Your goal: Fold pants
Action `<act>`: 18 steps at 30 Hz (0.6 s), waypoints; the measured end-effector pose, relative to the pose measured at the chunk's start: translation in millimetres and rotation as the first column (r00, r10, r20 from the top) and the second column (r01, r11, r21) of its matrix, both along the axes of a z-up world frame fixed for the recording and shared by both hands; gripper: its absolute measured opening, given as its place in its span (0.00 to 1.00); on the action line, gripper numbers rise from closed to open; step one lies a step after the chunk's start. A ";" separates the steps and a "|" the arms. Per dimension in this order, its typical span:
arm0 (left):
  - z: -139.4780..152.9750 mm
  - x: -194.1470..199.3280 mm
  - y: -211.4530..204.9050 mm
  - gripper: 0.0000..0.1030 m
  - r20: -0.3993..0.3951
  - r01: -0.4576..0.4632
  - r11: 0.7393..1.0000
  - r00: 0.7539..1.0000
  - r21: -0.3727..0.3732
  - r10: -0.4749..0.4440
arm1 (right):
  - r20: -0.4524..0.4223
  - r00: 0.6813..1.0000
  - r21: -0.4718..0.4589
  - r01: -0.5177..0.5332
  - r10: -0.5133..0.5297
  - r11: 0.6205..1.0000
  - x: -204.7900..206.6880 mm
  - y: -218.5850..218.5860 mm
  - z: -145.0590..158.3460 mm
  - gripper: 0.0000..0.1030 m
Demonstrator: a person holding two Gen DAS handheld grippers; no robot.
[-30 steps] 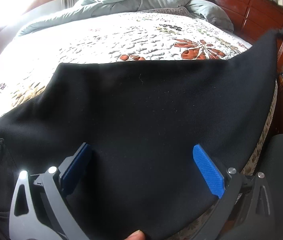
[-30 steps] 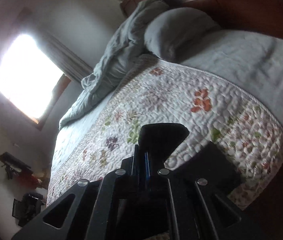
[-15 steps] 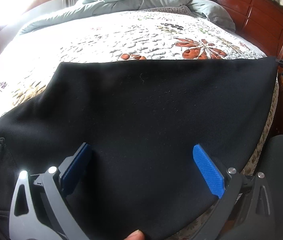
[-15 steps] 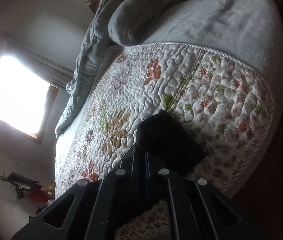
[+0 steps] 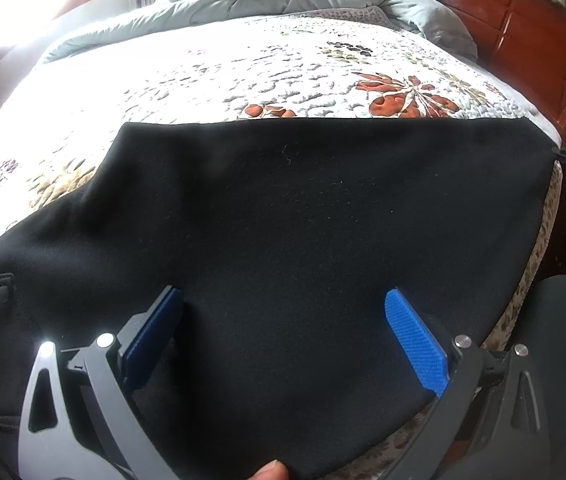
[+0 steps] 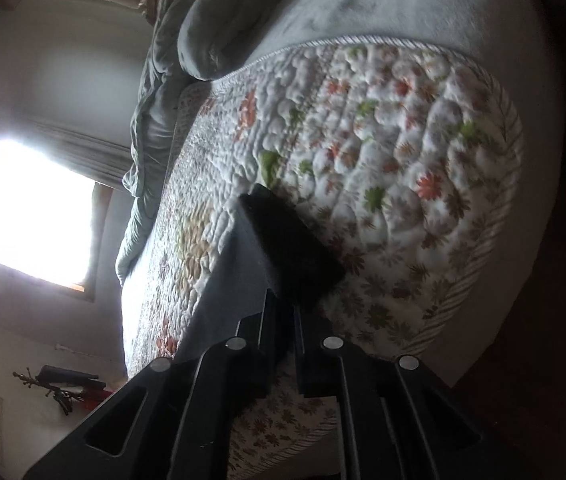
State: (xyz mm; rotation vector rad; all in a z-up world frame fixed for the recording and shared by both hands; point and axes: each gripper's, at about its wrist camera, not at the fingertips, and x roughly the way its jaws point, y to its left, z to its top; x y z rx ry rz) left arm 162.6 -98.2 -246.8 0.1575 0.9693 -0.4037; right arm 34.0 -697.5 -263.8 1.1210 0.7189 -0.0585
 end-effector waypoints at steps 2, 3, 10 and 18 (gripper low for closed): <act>1.6 -0.8 0.0 0.97 -0.007 -0.005 1.000 1.000 -0.002 0.005 | -0.019 1.000 0.007 -0.021 0.021 1.000 -0.1 0.4 -1.3 0.19; 3.7 -1.6 0.3 0.97 -0.015 -0.006 1.000 1.000 -0.007 0.006 | -0.039 0.999 -0.027 -0.029 0.028 0.999 -0.3 0.6 3.1 0.29; 24.4 -7.8 4.0 0.97 -0.025 -0.007 0.998 1.000 -0.069 0.006 | -0.138 0.972 -0.451 -0.233 0.191 0.861 24.1 -5.7 100.7 0.31; 29.8 5.7 -23.4 0.97 -0.036 0.036 0.996 0.999 -0.076 -0.039 | -0.314 0.842 -0.286 -0.525 0.439 0.802 153.1 -14.4 81.1 0.38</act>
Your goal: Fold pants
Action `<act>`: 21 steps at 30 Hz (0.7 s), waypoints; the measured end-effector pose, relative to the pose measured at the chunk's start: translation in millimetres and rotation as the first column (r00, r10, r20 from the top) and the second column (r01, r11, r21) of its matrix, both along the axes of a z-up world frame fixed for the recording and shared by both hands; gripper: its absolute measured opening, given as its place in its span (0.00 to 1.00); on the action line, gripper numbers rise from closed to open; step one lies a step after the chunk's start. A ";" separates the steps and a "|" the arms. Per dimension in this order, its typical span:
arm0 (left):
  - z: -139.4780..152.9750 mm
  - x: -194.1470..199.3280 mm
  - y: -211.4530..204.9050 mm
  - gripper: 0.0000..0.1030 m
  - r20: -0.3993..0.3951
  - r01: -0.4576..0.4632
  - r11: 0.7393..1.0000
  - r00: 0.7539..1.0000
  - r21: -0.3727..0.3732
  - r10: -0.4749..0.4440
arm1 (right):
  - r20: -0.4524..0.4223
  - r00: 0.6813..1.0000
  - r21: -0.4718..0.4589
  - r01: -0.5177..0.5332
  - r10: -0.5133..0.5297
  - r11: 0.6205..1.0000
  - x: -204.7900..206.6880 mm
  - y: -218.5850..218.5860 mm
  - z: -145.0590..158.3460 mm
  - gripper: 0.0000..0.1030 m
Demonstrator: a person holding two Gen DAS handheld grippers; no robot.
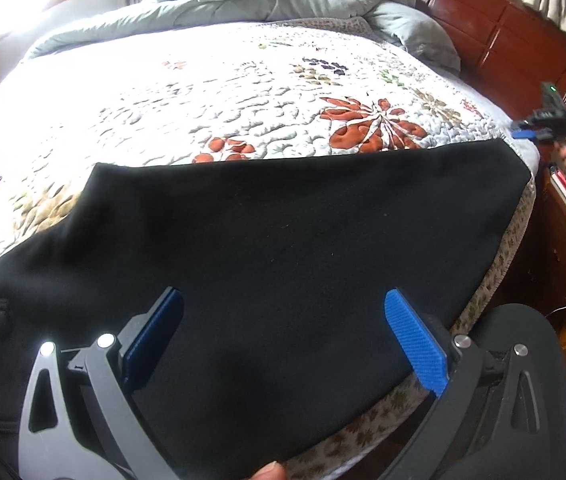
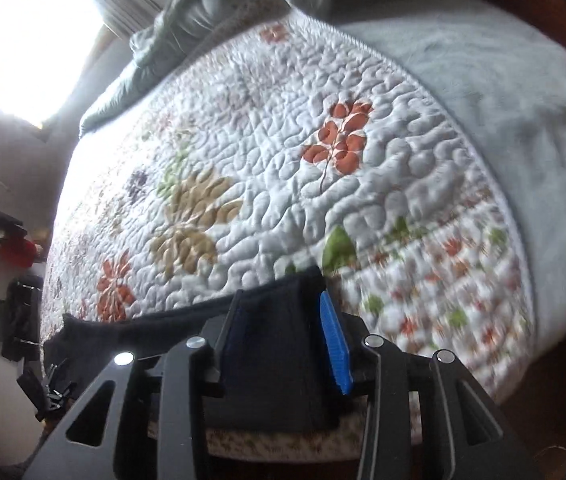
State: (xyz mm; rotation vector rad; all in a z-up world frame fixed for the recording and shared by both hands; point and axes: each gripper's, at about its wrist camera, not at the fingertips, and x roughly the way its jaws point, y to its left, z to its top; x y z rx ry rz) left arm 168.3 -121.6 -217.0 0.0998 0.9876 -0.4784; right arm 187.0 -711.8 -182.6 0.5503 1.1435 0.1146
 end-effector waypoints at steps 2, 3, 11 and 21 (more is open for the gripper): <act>-3.5 3.8 -3.9 0.97 -0.013 0.003 1.000 1.000 0.002 -0.003 | -0.046 0.998 -0.023 -0.041 0.040 0.999 11.0 5.7 -10.0 0.38; -5.3 5.4 -5.5 0.97 -0.018 0.006 1.000 1.000 0.003 -0.006 | -0.066 0.996 -0.040 -0.060 0.057 0.997 14.2 8.9 -14.0 0.37; -18.0 20.4 -15.7 0.97 -0.046 0.021 1.000 0.999 0.006 -0.021 | -0.101 0.989 -0.051 -0.113 0.107 0.992 22.9 18.7 -28.8 0.27; -24.0 15.4 -15.7 0.97 -0.019 0.010 1.000 1.000 0.020 -0.009 | 0.030 0.997 -0.085 -0.072 0.075 0.994 14.0 13.6 -4.0 0.02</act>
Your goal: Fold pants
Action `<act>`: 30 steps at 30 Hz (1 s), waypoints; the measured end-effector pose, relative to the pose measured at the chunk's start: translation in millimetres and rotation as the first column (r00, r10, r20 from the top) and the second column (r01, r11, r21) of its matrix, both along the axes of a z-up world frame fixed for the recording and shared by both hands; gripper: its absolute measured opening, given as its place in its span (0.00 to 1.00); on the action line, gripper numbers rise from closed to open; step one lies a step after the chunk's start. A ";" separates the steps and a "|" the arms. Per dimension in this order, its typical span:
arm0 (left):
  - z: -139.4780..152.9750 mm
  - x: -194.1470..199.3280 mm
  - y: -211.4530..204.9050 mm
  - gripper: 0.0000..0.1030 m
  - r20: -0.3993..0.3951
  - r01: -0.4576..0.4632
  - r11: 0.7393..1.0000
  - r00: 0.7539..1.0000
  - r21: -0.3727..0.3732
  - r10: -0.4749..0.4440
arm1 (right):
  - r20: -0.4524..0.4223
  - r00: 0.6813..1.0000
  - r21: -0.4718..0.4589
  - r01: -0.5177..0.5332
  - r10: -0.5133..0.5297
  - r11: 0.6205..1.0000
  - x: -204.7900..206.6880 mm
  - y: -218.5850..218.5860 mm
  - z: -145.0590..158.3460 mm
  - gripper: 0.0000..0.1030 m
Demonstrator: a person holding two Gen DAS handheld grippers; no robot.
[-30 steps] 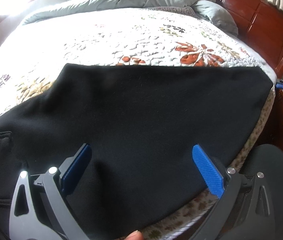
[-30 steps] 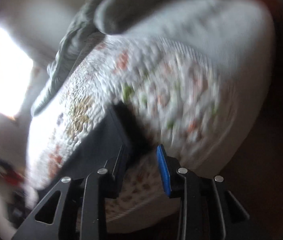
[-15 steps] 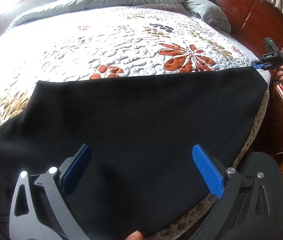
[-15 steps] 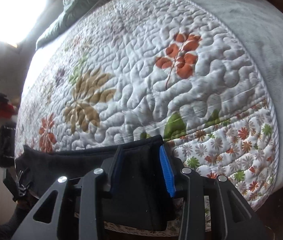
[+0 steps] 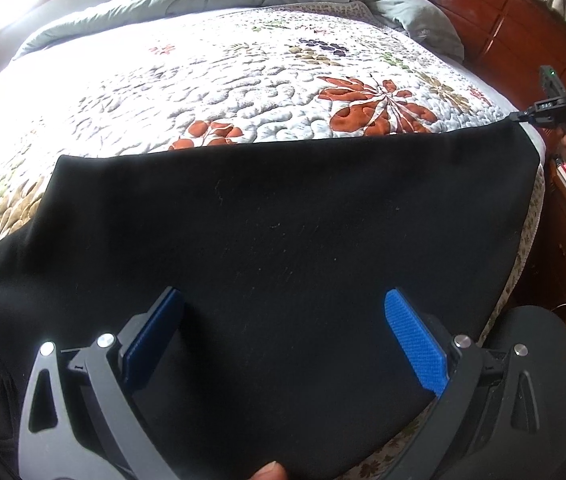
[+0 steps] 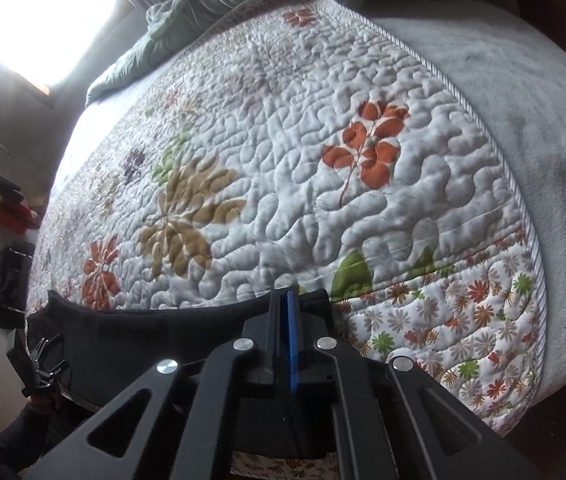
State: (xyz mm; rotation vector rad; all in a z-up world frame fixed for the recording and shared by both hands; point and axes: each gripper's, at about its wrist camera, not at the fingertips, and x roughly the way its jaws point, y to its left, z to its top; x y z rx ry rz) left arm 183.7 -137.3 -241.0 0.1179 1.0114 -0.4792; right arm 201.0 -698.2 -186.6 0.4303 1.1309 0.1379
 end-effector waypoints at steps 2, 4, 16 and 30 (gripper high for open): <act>-1.1 -2.4 -0.4 0.97 0.024 -0.012 1.000 1.000 0.005 0.011 | -0.004 1.000 -0.004 0.012 -0.012 1.000 2.3 -0.1 -4.9 0.02; -3.1 -4.4 -1.9 0.97 0.035 -0.012 1.000 0.999 0.022 0.011 | -0.015 1.000 -0.006 0.024 -0.024 1.000 3.8 -0.4 -11.1 0.02; 2.8 -10.0 2.7 0.97 0.042 -0.019 1.000 0.999 0.007 0.018 | 0.073 0.949 0.165 0.291 -0.306 0.942 -62.9 -23.4 -3.2 0.32; -3.4 -26.2 9.9 0.97 0.047 -0.007 0.999 0.999 0.035 0.005 | 0.007 0.834 0.365 0.511 -0.551 0.778 -137.5 -20.6 -60.0 0.12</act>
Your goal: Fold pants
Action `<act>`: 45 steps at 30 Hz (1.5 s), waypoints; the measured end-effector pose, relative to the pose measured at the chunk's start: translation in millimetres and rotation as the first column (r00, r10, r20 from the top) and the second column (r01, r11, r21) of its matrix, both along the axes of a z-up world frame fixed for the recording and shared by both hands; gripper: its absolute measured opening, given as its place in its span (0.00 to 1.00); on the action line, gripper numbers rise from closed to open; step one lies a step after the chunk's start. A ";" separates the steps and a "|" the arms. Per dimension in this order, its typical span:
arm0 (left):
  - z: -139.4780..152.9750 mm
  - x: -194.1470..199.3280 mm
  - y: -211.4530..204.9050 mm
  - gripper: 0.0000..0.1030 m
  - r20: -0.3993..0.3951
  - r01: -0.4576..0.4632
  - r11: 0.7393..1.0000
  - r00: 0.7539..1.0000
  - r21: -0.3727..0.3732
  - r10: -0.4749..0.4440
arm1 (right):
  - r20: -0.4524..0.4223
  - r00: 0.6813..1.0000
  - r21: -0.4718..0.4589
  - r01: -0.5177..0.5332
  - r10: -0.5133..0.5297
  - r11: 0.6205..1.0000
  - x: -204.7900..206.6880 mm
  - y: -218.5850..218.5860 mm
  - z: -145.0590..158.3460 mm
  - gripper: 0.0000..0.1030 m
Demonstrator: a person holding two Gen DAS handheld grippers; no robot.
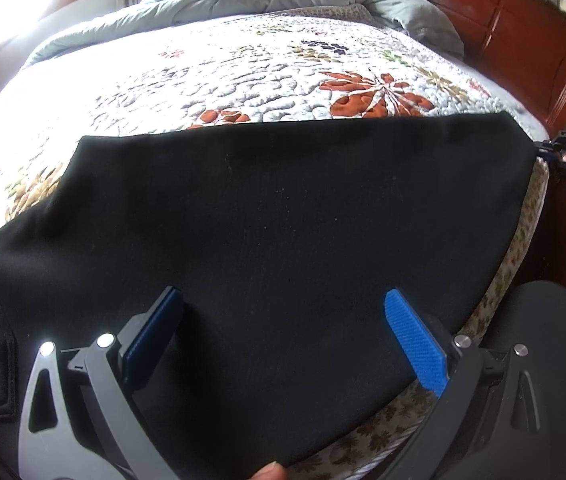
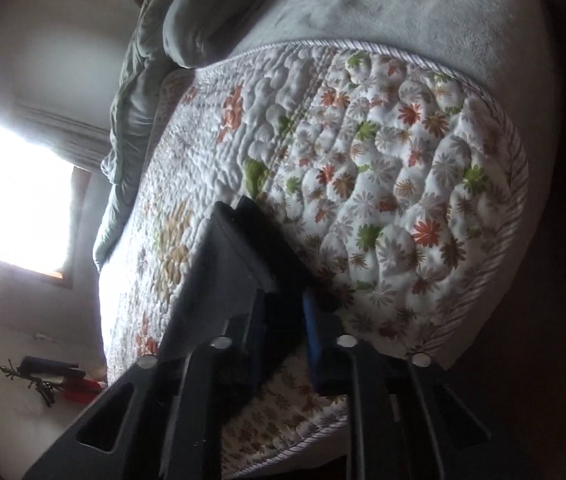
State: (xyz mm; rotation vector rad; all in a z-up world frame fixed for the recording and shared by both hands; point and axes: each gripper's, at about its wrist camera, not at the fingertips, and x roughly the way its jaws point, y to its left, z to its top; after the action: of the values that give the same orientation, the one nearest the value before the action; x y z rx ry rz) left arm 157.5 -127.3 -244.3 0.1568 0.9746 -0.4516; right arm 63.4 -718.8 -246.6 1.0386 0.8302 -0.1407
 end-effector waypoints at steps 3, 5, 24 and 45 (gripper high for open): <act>0.8 1.5 0.2 0.97 -0.007 -0.002 1.000 1.000 0.000 0.002 | -0.009 1.000 -0.008 0.016 -0.017 1.000 -1.8 -0.4 -2.3 0.11; 3.0 1.2 0.3 0.97 -0.012 -0.004 1.000 1.000 0.001 0.004 | 0.009 1.000 -0.008 0.012 -0.012 1.000 -3.2 0.5 -1.1 0.14; 16.2 0.6 46.4 0.97 -0.028 -0.083 0.997 0.996 -0.005 0.083 | 0.219 0.962 0.284 0.098 -0.164 0.954 -41.1 12.4 -43.6 0.42; 5.0 -4.8 66.0 0.97 -0.019 -0.102 0.995 0.995 -0.013 0.102 | 0.243 0.967 -0.057 0.098 -0.082 0.994 -17.3 62.2 43.0 0.10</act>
State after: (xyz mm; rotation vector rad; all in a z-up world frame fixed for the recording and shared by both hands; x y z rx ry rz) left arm 152.7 -61.3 -239.3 0.0896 0.9925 -0.3664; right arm 46.1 -656.6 -203.6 1.0062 0.5551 -0.1168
